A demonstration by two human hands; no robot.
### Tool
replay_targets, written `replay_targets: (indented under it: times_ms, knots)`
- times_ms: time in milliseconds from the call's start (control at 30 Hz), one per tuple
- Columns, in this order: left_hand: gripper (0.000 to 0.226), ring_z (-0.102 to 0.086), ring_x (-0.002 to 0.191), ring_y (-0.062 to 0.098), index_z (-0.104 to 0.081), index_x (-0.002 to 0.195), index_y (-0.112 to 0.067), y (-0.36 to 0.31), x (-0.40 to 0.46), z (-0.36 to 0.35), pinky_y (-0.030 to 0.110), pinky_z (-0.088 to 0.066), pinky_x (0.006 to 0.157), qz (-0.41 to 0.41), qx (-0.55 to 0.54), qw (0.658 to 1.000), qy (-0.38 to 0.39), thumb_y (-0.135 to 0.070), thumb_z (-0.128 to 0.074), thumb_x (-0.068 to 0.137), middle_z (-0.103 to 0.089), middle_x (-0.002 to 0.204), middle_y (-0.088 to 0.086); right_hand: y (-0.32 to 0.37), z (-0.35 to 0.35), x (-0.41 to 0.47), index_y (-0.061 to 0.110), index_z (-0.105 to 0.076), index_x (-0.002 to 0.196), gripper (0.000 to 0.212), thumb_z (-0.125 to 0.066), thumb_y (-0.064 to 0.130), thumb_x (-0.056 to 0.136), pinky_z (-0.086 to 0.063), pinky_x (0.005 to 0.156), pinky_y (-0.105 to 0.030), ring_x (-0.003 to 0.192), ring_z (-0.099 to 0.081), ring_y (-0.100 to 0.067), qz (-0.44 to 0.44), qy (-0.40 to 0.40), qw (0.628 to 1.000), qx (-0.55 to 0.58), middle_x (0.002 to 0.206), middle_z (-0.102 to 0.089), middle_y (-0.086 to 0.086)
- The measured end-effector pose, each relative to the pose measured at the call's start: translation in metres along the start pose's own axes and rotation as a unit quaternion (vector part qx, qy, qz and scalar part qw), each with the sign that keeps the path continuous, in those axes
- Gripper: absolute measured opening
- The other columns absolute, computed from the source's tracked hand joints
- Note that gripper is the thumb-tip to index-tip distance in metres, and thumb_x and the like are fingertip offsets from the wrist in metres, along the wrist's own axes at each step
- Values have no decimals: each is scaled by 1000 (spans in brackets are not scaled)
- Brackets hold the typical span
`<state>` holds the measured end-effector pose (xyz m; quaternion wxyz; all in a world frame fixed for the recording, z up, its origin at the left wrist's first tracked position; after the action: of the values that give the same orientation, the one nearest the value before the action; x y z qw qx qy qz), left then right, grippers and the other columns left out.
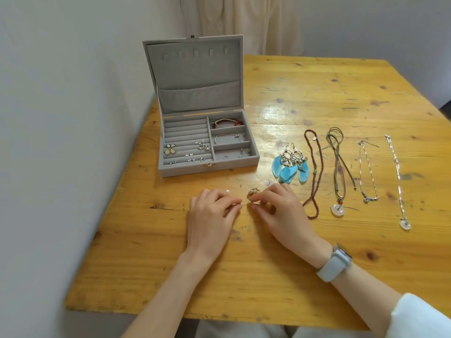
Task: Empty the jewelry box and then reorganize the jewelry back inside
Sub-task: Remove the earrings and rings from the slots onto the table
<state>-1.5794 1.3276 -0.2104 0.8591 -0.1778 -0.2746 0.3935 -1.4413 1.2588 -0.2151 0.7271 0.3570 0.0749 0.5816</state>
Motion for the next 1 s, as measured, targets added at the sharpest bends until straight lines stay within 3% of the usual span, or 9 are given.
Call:
replay_targets:
  times_ms: [133,533,700,833,1000]
  knots:
    - [17,-53,83,13,-73,88,-22,-1,1,0,20,-22,72,7,-6,1000,9,-18,-76,72,-64,82,-6,1,-4,3,17,-69,90,12,-69,16,78,-37,68,-26,77,-45,-15,-2,-9,1000,-12,75,-56,1]
    - [24,-49,81,10,-72,96,-23,0,1,-1,27,-31,72,-15,-9,1000,-18,-16,-74,74,-62,78,-7,5,-6,4,17,-71,99,24,-59,23,78,-37,66,-28,74,-31,-3,23,-18,1000,4,72,-56,3]
    - [27,-43,80,3,-71,98,-23,1,1,6,18,-28,73,-3,-36,997,-63,-35,-52,83,-59,82,-10,6,3,6,19,-70,100,29,-50,32,83,-37,70,-20,75,-40,-5,28,-39,998,39,74,-55,8]
    - [25,-45,84,2,-70,97,-21,15,21,28,16,-25,77,9,-14,992,-127,-31,-52,84,-58,86,-10,9,14,28,16,-69,98,21,-57,21,82,-34,71,-17,74,-40,-3,32,-56,997,49,73,-53,11]
    - [18,-50,95,20,-70,101,-18,51,64,58,29,-27,78,95,90,981,-140,-18,-63,84,-59,99,4,23,10,76,15,-70,98,17,-59,10,85,-31,67,-18,72,-38,-3,40,-14,998,37,73,-50,12]
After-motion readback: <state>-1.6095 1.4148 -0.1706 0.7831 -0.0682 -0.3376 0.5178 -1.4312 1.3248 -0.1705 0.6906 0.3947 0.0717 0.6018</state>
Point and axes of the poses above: each hand's wrist, its own x-axis towards the middle knuckle, its own z-axis out of the back of the hand, y = z × x, the point moved 2 cm from there along x, towards the middle knuckle
